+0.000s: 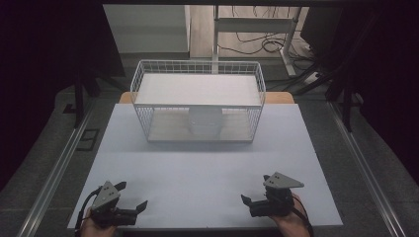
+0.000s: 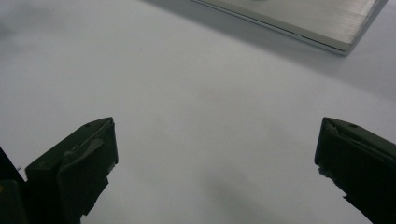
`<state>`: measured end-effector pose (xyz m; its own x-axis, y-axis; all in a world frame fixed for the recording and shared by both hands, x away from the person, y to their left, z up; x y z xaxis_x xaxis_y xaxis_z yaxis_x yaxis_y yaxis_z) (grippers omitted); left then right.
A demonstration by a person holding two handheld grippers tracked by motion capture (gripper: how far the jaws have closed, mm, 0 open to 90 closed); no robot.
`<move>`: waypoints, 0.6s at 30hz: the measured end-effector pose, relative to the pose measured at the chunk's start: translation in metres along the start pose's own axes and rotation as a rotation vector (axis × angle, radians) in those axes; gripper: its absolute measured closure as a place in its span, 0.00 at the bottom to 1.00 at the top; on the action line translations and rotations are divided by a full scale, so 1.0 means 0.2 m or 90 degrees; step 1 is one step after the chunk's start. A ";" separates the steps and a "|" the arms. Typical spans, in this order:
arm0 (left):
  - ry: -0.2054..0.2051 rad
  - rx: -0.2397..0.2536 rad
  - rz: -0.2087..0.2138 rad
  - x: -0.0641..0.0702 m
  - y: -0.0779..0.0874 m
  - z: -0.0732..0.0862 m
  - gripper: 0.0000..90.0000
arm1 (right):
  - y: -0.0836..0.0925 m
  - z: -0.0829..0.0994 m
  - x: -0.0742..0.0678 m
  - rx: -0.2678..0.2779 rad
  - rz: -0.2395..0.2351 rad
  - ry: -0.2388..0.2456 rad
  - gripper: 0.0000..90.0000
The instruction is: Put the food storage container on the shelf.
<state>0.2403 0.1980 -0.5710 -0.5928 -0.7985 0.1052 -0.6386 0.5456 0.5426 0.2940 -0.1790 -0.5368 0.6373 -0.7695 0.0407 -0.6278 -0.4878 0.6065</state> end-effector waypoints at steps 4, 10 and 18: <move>0.011 0.004 -0.003 -0.02 0.03 0.01 0.02 | 0.02 0.01 0.01 -0.001 0.004 -0.003 0.00; 0.027 0.011 -0.016 -0.06 0.08 0.03 0.02 | 0.07 0.04 0.05 0.000 0.019 -0.013 0.00; 0.040 0.024 -0.029 -0.08 0.12 0.03 0.01 | 0.11 0.07 0.10 0.002 0.034 -0.019 0.00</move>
<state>0.2316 0.2262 -0.5647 -0.5308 -0.8368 0.1341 -0.6836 0.5162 0.5160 0.2860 -0.2115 -0.5336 0.5895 -0.8063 0.0490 -0.6615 -0.4471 0.6021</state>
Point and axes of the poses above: each handheld gripper's, and its own axes: y roughly backward along the jaws, z roughly out of its underside, x roughly to its right, the point moved 9 cm from there along -y, roughly forward along the jaws, and after that the axes turned 4 degrees about z, right-handed, at the moved point
